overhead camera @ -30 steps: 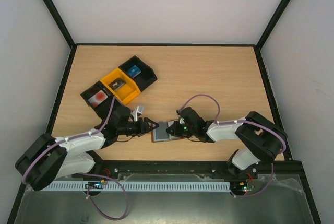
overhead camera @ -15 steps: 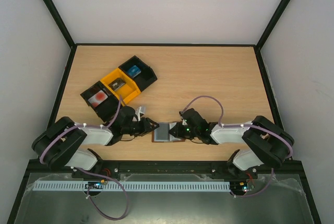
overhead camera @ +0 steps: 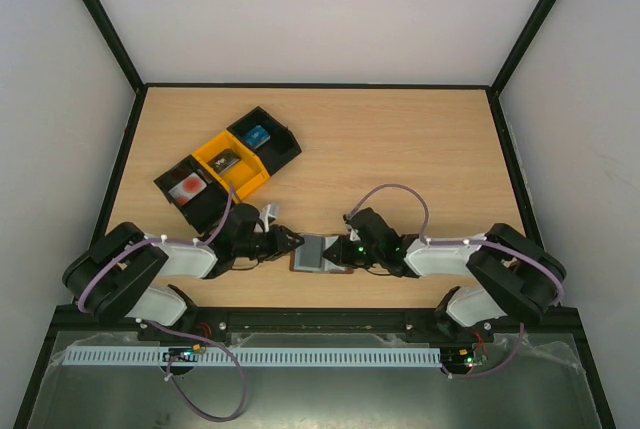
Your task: Take the credit cards out of the card holder
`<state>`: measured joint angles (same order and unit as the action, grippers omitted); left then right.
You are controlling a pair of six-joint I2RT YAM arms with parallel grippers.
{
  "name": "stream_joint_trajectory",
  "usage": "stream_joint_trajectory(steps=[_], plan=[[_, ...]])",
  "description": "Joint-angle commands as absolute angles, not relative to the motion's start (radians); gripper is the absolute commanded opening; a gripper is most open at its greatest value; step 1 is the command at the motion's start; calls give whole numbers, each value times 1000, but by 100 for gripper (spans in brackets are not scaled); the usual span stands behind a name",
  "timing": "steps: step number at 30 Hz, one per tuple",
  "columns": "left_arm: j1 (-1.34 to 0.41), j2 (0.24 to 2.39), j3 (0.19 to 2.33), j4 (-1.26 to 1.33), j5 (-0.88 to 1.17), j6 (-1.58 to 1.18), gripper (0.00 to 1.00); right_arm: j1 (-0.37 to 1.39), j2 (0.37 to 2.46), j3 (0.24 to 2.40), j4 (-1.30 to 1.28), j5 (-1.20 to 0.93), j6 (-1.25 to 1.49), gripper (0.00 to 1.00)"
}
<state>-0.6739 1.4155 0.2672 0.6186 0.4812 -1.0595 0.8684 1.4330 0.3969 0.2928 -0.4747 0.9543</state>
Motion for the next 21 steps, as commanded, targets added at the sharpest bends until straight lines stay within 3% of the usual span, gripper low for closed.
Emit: stream_joint_trajectory(steps=[1, 11, 21], plan=[[-680, 1416, 253, 610, 473, -1064, 32, 874, 1370, 420, 238, -474, 965, 15], [-701, 1388, 228, 591, 465, -1080, 32, 873, 1388, 419, 281, -482, 988, 22], [-713, 1368, 213, 644, 491, -1129, 34, 876, 1446, 431, 307, -468, 991, 20]])
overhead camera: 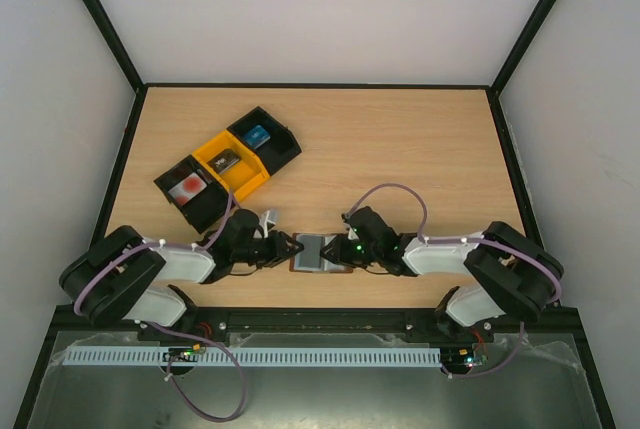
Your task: Take the credit cards out of the card holder
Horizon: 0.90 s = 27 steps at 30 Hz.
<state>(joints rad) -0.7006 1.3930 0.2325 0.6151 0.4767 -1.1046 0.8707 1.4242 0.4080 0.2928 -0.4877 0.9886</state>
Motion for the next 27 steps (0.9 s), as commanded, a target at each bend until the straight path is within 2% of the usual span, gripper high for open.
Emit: stream_joint_trajectory(steps=[1, 3, 11, 17, 21, 27], plan=[[-713, 1361, 216, 631, 482, -1123, 36, 877, 1443, 422, 310, -455, 992, 18], [-713, 1353, 224, 601, 469, -1113, 38, 877, 1443, 415, 301, -439, 983, 14], [-713, 1339, 223, 608, 511, -1090, 44, 877, 1482, 410, 232, -411, 913, 11], [-710, 1323, 165, 746, 542, -1149, 49, 876, 1431, 417, 215, -424, 938, 13], [-710, 1304, 159, 690, 518, -1128, 50, 882, 1350, 420, 246, -448, 1022, 18], [-712, 1285, 160, 664, 531, -1123, 50, 901, 1330, 443, 224, -411, 1049, 18]])
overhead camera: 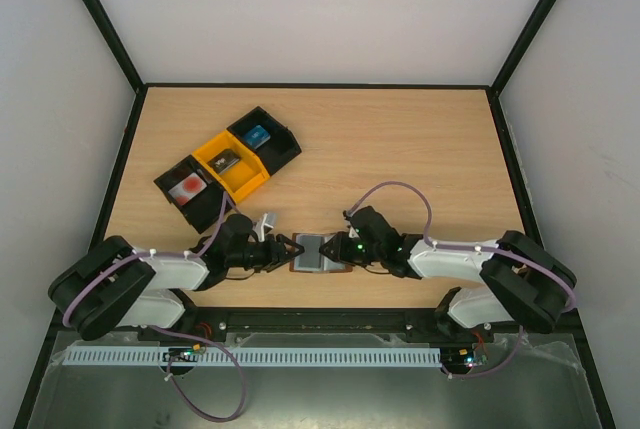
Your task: Take the credit cards out of the card holder
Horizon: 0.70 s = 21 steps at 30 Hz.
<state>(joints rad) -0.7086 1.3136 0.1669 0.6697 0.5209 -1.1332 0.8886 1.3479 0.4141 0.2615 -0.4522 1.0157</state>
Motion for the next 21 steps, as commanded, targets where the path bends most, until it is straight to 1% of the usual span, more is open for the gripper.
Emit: stream_joint_trajectory(steps=[1, 9, 14, 16, 18, 21], plan=[[-712, 1277, 158, 663, 529, -1128, 51, 901, 1333, 447, 218, -406, 1049, 18], [-712, 1245, 175, 614, 511, -1105, 53, 921, 1436, 483, 221, -404, 1052, 18], [-712, 1271, 174, 652, 514, -1116, 53, 926, 1475, 460, 233, -390, 1041, 18], [-712, 1280, 176, 653, 514, -1115, 53, 926, 1485, 455, 211, -370, 1024, 15], [-712, 1287, 183, 650, 516, -1109, 53, 926, 1490, 440, 207, -356, 1017, 8], [-712, 1295, 195, 662, 531, -1106, 53, 926, 1498, 417, 218, -347, 1017, 2]])
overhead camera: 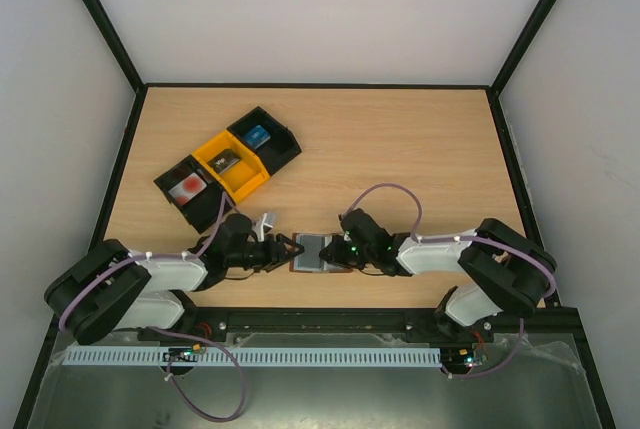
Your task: Take the credit cards out of the card holder
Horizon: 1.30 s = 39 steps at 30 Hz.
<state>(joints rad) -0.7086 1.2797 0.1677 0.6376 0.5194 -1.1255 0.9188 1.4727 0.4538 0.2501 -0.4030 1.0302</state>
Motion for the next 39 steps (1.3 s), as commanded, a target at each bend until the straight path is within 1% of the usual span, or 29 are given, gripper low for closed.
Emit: stream_joint_trajectory(steps=[1, 7, 10, 13, 15, 17, 19, 23, 24, 31, 39], plan=[[-712, 1297, 199, 672, 540, -1107, 53, 925, 1499, 412, 221, -346, 1015, 2], [-712, 1314, 234, 683, 553, -1089, 54, 925, 1483, 372, 274, -352, 1014, 2], [-712, 1329, 255, 660, 544, -1060, 54, 925, 1491, 354, 323, -371, 1016, 4], [-712, 1343, 267, 651, 521, -1048, 54, 925, 1494, 333, 383, -389, 1028, 8], [-712, 1358, 274, 637, 516, -1034, 54, 925, 1494, 331, 382, -391, 1033, 12], [-713, 1368, 273, 631, 517, -1031, 54, 925, 1485, 335, 366, -388, 1031, 14], [-713, 1366, 257, 638, 511, -1035, 54, 925, 1464, 338, 333, -370, 1021, 13], [-713, 1356, 231, 649, 499, -1046, 54, 925, 1441, 342, 281, -334, 990, 3], [-713, 1357, 229, 649, 497, -1047, 54, 925, 1445, 341, 280, -332, 987, 2], [-713, 1365, 227, 670, 512, -1057, 54, 926, 1498, 299, 357, -319, 987, 2], [-722, 1306, 236, 656, 518, -1071, 57, 925, 1533, 270, 437, -343, 1007, 2]])
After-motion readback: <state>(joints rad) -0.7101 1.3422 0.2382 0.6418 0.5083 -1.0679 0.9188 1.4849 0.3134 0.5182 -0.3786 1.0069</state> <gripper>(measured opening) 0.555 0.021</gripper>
